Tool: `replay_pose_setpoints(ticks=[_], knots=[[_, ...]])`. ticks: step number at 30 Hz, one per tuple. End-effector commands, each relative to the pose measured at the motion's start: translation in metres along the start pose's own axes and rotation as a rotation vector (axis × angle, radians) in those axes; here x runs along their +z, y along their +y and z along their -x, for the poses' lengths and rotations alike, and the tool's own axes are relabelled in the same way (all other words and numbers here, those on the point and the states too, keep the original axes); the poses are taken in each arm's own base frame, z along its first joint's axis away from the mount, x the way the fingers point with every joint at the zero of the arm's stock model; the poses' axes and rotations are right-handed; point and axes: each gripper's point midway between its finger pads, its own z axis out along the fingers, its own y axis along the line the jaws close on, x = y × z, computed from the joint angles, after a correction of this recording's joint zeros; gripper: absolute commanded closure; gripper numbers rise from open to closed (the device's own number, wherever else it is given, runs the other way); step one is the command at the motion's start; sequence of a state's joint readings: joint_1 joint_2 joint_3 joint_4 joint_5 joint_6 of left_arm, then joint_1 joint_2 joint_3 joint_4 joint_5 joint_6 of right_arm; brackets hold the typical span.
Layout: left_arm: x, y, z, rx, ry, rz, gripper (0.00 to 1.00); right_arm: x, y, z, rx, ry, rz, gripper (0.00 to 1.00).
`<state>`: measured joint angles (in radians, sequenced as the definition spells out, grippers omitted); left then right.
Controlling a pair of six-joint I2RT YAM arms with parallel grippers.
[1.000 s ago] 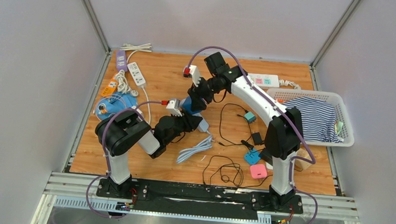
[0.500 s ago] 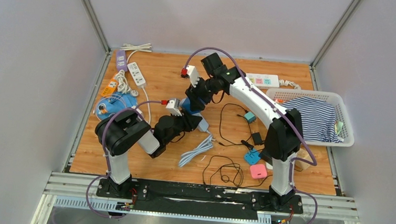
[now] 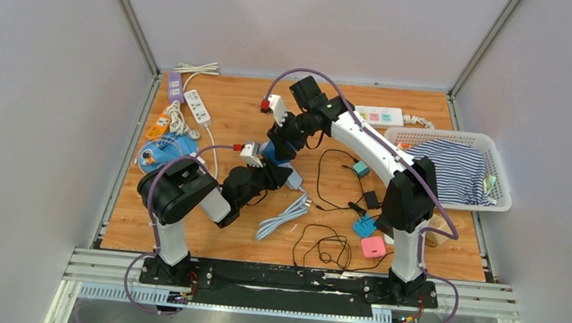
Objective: Pull the plug off the socket
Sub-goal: Remove the plug from the socket.
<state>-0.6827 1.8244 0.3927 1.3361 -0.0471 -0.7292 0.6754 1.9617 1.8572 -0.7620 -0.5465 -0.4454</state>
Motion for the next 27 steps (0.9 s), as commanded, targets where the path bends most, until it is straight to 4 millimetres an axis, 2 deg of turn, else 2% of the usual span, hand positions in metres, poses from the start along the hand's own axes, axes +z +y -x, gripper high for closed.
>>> replay_pose_setpoints(ticks=[1,3,5,10,12,13,14,16,19,23,25,27], knots=[[0.004,-0.005,0.003,0.063,-0.002,-0.029,1.0,0.012,-0.024,-0.037,0.068,0.161,-0.201,1.0],[0.004,-0.005,0.003,0.065,-0.001,-0.033,1.0,0.01,-0.028,-0.038,0.073,0.162,-0.217,1.0],[0.005,-0.007,0.003,0.067,0.002,-0.043,1.0,0.011,-0.017,-0.034,0.062,0.139,-0.157,1.0],[0.007,-0.016,0.0,0.092,0.028,-0.088,1.0,0.008,0.061,-0.015,-0.032,0.032,0.241,1.0],[0.007,-0.021,-0.001,0.112,0.041,-0.107,1.0,0.005,0.083,-0.008,-0.072,0.011,0.326,1.0],[0.007,-0.023,-0.001,0.126,0.044,-0.111,1.0,0.005,0.085,-0.007,-0.08,0.014,0.332,1.0],[0.007,-0.023,-0.002,0.138,0.049,-0.108,1.0,0.007,0.083,-0.005,-0.082,0.028,0.306,1.0],[0.006,-0.022,-0.002,0.156,0.054,-0.1,1.0,0.013,0.063,-0.007,-0.069,0.079,0.181,1.0],[0.005,-0.02,-0.001,0.178,0.054,-0.084,1.0,0.021,0.019,-0.015,-0.014,0.146,-0.051,1.0],[0.005,-0.017,0.0,0.189,0.05,-0.067,1.0,0.018,-0.036,-0.034,0.036,0.229,-0.364,1.0],[0.005,-0.015,0.0,0.19,0.055,-0.059,1.0,0.016,-0.039,-0.037,0.046,0.227,-0.377,1.0],[0.005,-0.015,0.0,0.193,0.058,-0.056,1.0,0.017,-0.022,-0.032,0.041,0.19,-0.28,1.0]])
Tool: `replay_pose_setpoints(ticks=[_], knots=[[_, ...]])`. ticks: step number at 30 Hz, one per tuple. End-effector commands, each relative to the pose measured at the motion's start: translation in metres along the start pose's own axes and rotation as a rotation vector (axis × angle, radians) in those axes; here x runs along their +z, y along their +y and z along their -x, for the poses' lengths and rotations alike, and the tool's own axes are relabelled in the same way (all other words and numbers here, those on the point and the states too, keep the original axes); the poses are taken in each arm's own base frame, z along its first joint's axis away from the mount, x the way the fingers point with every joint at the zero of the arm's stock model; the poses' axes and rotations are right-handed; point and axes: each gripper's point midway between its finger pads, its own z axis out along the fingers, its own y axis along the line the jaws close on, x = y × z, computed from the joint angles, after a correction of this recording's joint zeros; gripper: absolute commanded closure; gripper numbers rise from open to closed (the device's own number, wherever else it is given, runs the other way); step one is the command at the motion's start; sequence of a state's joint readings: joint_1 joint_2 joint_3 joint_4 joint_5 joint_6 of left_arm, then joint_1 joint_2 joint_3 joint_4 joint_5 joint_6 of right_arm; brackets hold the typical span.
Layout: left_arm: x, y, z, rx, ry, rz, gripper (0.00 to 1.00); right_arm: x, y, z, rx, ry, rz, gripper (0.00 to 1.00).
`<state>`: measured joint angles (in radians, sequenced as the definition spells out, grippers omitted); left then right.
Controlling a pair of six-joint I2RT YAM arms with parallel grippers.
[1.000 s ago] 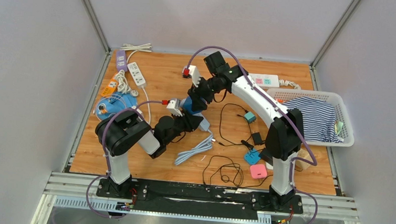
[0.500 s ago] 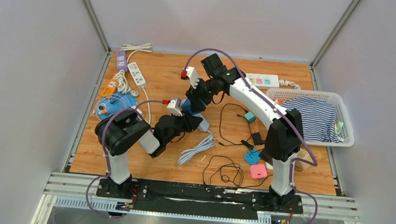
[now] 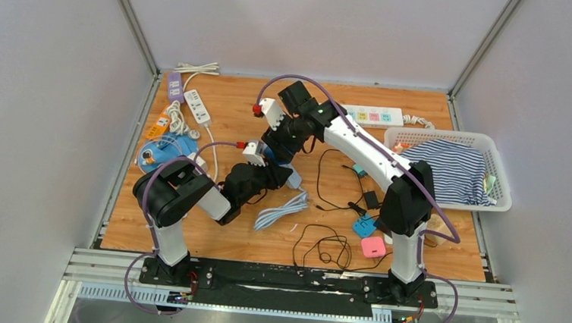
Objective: Pull the plug off the socket
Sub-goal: Remove the plug from the socket.
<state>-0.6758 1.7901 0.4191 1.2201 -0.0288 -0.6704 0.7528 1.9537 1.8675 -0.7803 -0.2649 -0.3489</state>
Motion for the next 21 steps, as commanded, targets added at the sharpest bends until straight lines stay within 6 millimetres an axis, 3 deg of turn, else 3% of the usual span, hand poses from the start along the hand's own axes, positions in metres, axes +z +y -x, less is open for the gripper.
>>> replay_pose_setpoints(ticks=[1,3,5,7,9,12,16,19,21], knots=[[0.003,-0.02,0.005,0.136,0.003,-0.077,1.0,0.02,0.001,-0.018,-0.013,0.043,0.008,1.0],[0.003,-0.02,0.005,0.139,0.005,-0.075,1.0,0.007,0.043,-0.006,-0.067,-0.04,0.241,1.0],[0.003,-0.02,0.005,0.142,0.007,-0.074,1.0,-0.009,0.071,0.002,-0.109,-0.095,0.398,1.0],[0.003,-0.02,0.005,0.144,0.009,-0.073,1.0,-0.021,0.087,0.006,-0.138,-0.129,0.492,1.0],[0.003,-0.019,0.004,0.145,0.011,-0.072,1.0,-0.025,0.09,0.007,-0.15,-0.131,0.51,1.0],[0.003,-0.018,0.004,0.144,0.008,-0.065,1.0,-0.013,0.061,0.002,-0.12,-0.072,0.345,1.0],[0.003,-0.018,0.005,0.14,0.007,-0.065,1.0,0.005,-0.001,-0.013,-0.036,0.013,0.029,1.0],[0.003,-0.018,0.005,0.141,0.004,-0.065,1.0,0.009,-0.022,-0.022,0.004,0.041,-0.076,1.0],[0.004,-0.017,0.005,0.139,0.005,-0.061,1.0,0.01,-0.022,-0.023,0.008,0.041,-0.071,1.0]])
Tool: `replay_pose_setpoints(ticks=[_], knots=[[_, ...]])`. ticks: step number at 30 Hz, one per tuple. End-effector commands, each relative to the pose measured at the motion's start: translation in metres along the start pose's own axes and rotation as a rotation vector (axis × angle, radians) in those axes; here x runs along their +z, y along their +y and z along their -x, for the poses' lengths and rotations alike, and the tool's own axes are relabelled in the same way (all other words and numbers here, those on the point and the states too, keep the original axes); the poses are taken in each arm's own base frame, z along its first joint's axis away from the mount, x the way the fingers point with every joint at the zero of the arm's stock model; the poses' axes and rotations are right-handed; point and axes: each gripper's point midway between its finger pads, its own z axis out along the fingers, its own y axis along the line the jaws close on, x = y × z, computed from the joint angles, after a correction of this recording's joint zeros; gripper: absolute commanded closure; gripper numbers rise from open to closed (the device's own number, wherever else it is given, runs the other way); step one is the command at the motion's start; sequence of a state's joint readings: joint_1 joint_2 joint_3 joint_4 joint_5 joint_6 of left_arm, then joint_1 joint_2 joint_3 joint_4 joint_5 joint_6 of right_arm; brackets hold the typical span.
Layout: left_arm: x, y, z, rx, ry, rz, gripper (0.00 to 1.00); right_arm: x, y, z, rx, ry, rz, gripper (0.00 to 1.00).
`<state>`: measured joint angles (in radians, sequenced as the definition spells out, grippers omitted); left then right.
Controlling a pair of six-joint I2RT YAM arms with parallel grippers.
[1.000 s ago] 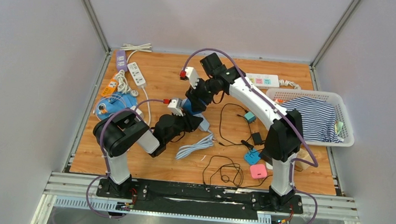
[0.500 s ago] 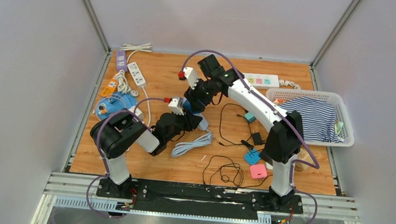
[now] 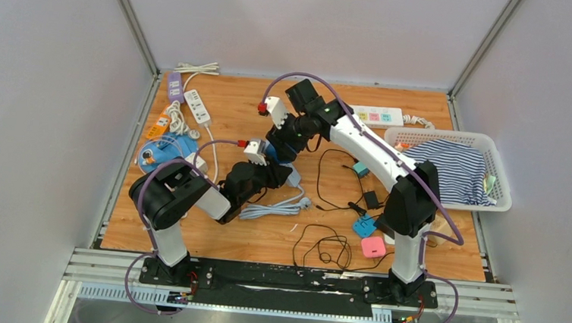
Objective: Pull the plug off the socket
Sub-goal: Remove the plug from the socket.
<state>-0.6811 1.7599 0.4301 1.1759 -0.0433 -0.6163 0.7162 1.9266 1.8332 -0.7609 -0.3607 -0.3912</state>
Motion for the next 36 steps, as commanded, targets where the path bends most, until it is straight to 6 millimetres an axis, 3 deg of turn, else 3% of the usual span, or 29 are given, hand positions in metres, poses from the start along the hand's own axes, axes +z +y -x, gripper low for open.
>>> replay_pose_setpoints(ticks=[1,4,7,10,13,18,21,24,29,31,34,36], knots=[[0.003,-0.016,0.0,0.084,0.007,-0.07,1.0,0.014,-0.018,-0.024,0.021,0.082,-0.11,1.0],[0.003,-0.016,0.001,0.084,0.006,-0.07,1.0,0.008,0.024,-0.013,-0.028,0.005,0.125,1.0],[0.002,-0.016,0.001,0.085,0.006,-0.07,1.0,-0.01,0.065,-0.003,-0.095,-0.076,0.352,1.0],[0.002,-0.017,0.0,0.086,0.011,-0.069,1.0,-0.024,0.083,0.002,-0.14,-0.113,0.442,1.0],[0.003,-0.017,0.0,0.086,0.013,-0.069,1.0,-0.019,0.067,-0.002,-0.133,-0.079,0.355,1.0],[0.004,-0.017,-0.002,0.084,0.017,-0.07,1.0,0.002,-0.015,-0.023,-0.002,0.055,-0.099,1.0],[0.004,-0.018,-0.001,0.084,0.012,-0.072,1.0,0.003,-0.038,-0.031,0.06,0.07,-0.193,1.0],[0.004,-0.017,-0.002,0.083,0.013,-0.071,1.0,0.002,-0.025,-0.026,0.052,0.039,-0.123,1.0],[0.005,-0.018,-0.002,0.082,0.014,-0.073,1.0,-0.014,0.053,-0.013,-0.07,-0.092,0.309,1.0],[0.005,-0.018,-0.002,0.083,0.014,-0.074,1.0,-0.025,0.073,-0.009,-0.103,-0.13,0.411,1.0],[0.004,-0.018,-0.001,0.085,0.014,-0.076,1.0,-0.03,0.071,-0.009,-0.117,-0.127,0.399,1.0],[0.004,-0.018,-0.001,0.085,0.015,-0.076,1.0,-0.022,0.052,-0.012,-0.097,-0.089,0.292,1.0]])
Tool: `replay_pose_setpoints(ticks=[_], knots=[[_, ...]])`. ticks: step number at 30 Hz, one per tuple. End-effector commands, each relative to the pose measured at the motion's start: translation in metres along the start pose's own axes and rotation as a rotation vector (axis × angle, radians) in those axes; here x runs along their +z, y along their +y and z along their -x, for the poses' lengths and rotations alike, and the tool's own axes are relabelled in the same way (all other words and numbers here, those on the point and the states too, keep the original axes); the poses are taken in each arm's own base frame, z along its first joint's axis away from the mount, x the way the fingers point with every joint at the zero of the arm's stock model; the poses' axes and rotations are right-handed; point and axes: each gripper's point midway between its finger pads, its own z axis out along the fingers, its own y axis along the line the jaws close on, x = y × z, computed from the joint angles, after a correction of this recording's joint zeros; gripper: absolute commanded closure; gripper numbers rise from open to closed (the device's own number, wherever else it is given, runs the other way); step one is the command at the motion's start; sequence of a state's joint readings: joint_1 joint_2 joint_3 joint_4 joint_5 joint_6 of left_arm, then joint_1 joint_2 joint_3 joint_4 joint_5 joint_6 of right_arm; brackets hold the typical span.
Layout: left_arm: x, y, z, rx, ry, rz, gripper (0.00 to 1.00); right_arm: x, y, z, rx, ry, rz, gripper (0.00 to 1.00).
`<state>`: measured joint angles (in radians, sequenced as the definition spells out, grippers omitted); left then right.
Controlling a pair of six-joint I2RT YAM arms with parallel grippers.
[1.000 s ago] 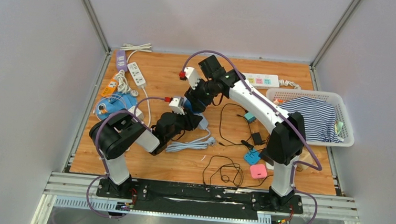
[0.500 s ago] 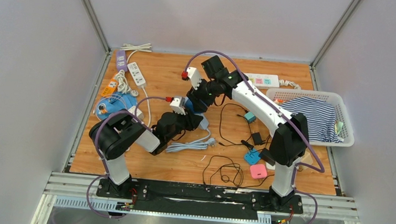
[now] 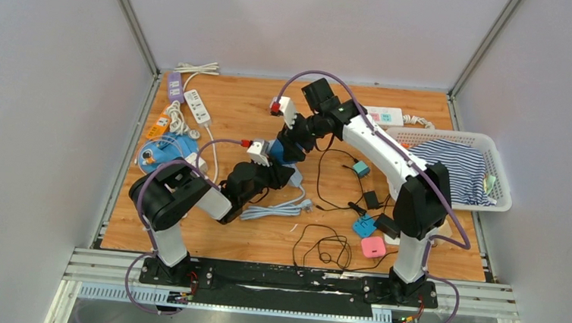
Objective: Pull the plug off the socket
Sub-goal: Remove the plug from the socket.
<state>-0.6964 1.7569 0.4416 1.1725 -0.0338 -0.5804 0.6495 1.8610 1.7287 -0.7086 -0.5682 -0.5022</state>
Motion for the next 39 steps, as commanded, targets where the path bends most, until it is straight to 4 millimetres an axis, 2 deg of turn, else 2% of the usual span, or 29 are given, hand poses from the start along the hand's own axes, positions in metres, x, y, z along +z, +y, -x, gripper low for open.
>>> replay_pose_setpoints(ticks=[1,3,5,8,11,13,16,18,19,20,21,24,26,35,37,39], knots=[[0.003,-0.01,0.0,0.047,0.01,-0.049,1.0,-0.002,0.032,-0.008,0.0,0.037,0.082,1.0],[0.003,-0.01,-0.001,0.046,0.01,-0.051,1.0,0.002,-0.002,-0.021,0.041,0.105,-0.102,1.0],[0.003,-0.01,-0.001,0.047,0.01,-0.051,1.0,0.002,-0.024,-0.032,0.07,0.147,-0.219,1.0],[0.003,-0.01,0.0,0.047,0.007,-0.051,1.0,0.002,-0.031,-0.037,0.085,0.162,-0.257,1.0],[0.003,-0.01,-0.001,0.047,0.008,-0.05,1.0,0.005,-0.011,-0.031,0.06,0.119,-0.146,1.0],[0.003,-0.01,-0.001,0.047,0.009,-0.05,1.0,0.005,0.021,-0.025,0.031,0.072,0.027,1.0],[0.003,-0.01,-0.001,0.046,0.01,-0.053,1.0,-0.007,0.071,-0.011,-0.035,-0.024,0.283,1.0],[0.003,-0.01,-0.001,0.049,0.01,-0.052,1.0,-0.014,0.081,-0.006,-0.051,-0.05,0.331,1.0],[0.003,-0.01,-0.001,0.048,0.011,-0.052,1.0,-0.015,0.08,-0.005,-0.053,-0.049,0.323,1.0],[0.003,-0.011,-0.001,0.048,0.011,-0.054,1.0,-0.014,0.075,-0.007,-0.047,-0.034,0.298,1.0],[0.003,-0.011,-0.001,0.049,0.012,-0.054,1.0,-0.01,0.061,-0.013,-0.035,0.002,0.224,1.0],[0.003,-0.011,-0.001,0.05,0.012,-0.052,1.0,0.001,0.006,-0.027,0.032,0.088,-0.062,1.0],[0.003,-0.01,-0.001,0.05,0.011,-0.051,1.0,0.0,-0.019,-0.037,0.077,0.121,-0.183,1.0],[0.005,-0.011,-0.002,0.049,0.014,-0.051,1.0,-0.014,-0.049,-0.05,0.139,0.131,-0.346,1.0],[0.005,-0.011,-0.003,0.05,0.015,-0.051,1.0,-0.014,-0.048,-0.051,0.148,0.123,-0.33,1.0],[0.004,-0.01,-0.002,0.051,0.014,-0.048,1.0,-0.01,-0.036,-0.045,0.135,0.094,-0.256,1.0]])
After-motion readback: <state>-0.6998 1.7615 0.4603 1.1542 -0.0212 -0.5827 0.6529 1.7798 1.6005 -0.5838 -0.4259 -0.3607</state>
